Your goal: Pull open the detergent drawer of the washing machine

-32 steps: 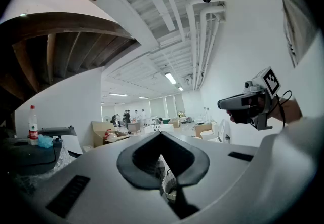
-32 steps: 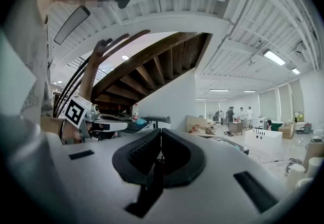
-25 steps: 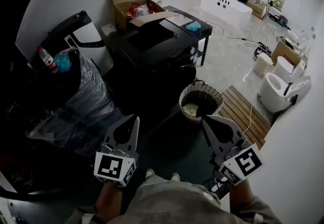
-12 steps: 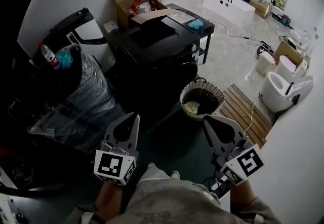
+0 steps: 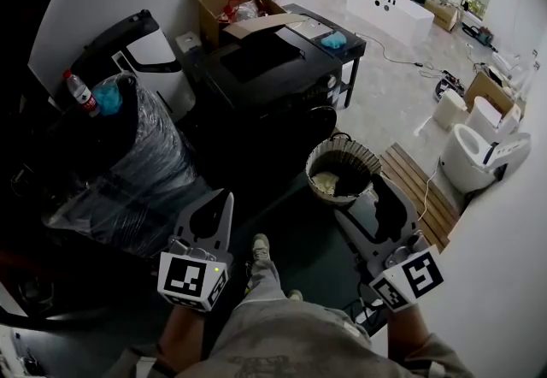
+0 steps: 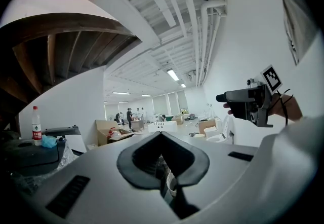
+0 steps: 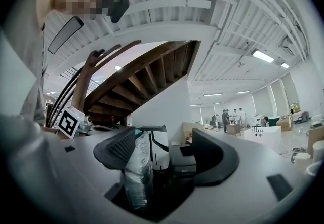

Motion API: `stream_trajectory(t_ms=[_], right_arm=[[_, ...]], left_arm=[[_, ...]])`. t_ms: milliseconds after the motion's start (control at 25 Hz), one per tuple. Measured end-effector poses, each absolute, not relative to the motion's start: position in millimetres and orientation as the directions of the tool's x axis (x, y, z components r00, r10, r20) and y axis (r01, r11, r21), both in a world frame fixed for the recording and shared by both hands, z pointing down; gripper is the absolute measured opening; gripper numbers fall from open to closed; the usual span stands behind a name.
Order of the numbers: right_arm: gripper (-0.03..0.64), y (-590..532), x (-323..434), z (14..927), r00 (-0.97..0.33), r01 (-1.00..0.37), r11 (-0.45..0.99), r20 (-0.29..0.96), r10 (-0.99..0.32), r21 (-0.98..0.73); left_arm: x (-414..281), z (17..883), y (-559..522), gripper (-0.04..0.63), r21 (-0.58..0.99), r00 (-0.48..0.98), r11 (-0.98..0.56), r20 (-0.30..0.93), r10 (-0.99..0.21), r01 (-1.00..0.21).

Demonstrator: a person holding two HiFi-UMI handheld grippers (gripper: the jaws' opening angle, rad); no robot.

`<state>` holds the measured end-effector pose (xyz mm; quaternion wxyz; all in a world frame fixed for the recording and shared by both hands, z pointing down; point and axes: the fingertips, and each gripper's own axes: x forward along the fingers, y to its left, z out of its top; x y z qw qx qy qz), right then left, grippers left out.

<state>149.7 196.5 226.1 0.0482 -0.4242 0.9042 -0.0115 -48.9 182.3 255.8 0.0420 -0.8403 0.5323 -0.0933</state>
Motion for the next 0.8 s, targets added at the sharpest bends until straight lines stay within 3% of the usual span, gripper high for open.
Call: stream_trajectory(t_ms=[440,800], right_arm=[[0.345,105.5,124.9,260.7,-0.64,-0.745,0.624,-0.011,-0.768,-0.235],[0.345,2.5,83.4,310.9,-0.643,-0.671,0.546,0.028,-0.765,-0.502]], left_arm=[[-74.1,277.6,97.6,0.014,-0.155,0.415,-0.433,0.138,-0.899,-0.888],[-112.2,305.2,1.5,0.014,-0.14,0.427,-0.452,0.177,-0.887,-0.881]])
